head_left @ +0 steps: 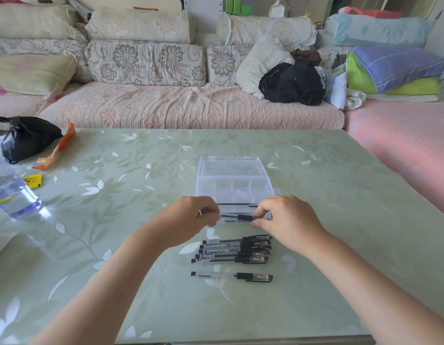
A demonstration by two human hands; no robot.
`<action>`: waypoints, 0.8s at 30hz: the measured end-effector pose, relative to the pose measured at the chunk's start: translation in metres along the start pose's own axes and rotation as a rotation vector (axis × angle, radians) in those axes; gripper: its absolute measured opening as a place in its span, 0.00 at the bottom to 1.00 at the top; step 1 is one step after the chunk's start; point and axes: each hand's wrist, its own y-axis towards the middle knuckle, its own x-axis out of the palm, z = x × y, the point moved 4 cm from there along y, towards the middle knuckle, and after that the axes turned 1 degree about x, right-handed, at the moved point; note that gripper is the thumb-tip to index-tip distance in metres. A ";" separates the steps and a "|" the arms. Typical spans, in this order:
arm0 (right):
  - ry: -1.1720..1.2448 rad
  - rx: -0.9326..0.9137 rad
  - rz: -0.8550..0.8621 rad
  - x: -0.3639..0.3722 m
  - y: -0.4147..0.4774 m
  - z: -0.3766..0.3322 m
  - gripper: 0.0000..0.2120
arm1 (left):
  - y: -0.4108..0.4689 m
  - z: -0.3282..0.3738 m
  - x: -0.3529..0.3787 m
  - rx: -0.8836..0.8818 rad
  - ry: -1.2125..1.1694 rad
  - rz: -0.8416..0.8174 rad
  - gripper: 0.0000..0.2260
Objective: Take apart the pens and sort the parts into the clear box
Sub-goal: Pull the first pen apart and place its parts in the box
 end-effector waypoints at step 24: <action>0.021 -0.037 -0.077 0.017 -0.003 -0.006 0.06 | -0.019 -0.025 -0.007 -0.106 -0.065 -0.075 0.10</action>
